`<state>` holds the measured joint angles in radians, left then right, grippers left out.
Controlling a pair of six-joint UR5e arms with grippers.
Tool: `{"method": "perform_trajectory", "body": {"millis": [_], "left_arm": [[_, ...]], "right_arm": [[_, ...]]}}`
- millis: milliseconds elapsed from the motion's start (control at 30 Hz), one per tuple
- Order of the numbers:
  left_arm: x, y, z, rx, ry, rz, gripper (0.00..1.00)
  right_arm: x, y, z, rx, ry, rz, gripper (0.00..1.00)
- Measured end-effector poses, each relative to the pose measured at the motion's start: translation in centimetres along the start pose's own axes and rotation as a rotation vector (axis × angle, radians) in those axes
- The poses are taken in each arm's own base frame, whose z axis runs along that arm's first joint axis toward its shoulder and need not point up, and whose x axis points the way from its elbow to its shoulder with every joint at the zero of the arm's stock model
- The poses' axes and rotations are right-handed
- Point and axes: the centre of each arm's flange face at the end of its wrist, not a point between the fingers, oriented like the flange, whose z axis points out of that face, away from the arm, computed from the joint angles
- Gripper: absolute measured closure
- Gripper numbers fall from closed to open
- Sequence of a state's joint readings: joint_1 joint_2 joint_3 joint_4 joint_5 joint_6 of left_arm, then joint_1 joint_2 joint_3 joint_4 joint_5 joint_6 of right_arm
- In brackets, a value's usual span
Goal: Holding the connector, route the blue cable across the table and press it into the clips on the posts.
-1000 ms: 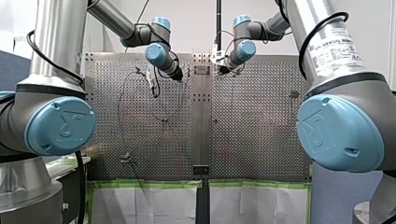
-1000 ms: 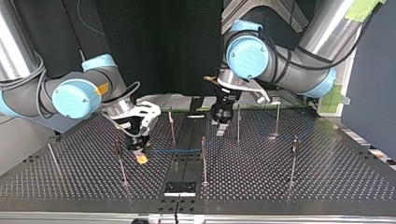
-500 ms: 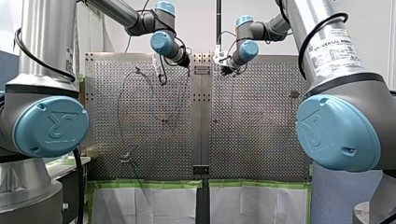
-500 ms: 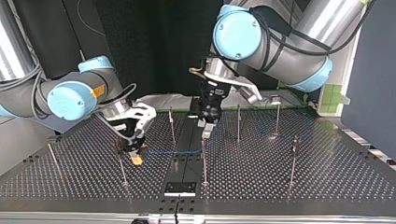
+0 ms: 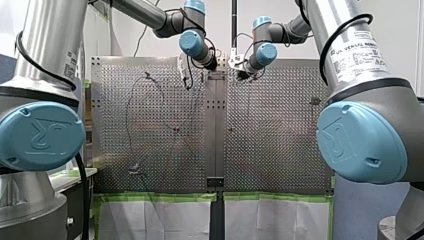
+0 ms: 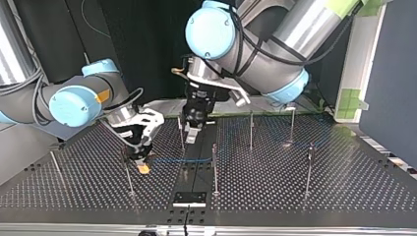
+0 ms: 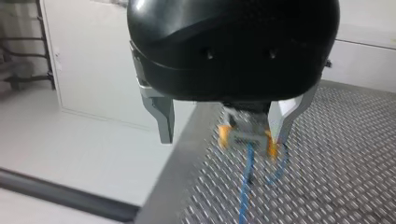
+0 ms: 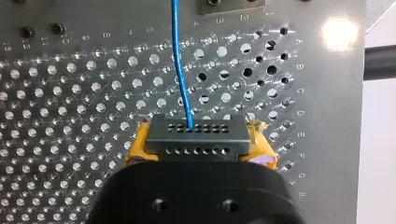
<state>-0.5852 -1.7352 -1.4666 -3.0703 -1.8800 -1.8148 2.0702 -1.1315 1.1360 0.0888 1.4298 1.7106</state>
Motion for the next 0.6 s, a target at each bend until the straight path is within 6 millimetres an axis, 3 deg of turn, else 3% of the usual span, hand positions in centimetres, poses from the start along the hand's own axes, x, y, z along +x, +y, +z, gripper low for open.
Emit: {"method": "perform_trajectory", "body": {"millis": [233, 600], "left_arm": [[-0.4, -1.9, 0.5, 0.013, 0.0, 0.007, 0.0], [0.7, -0.6, 4.8, -0.051, 0.029, 0.04, 0.0]], "right_arm": [[0.0, 0.0, 0.0, 0.001, 0.0, 0.005, 1.0], [0.0, 0.0, 0.0, 0.001, 0.0, 0.009, 1.0]]}}
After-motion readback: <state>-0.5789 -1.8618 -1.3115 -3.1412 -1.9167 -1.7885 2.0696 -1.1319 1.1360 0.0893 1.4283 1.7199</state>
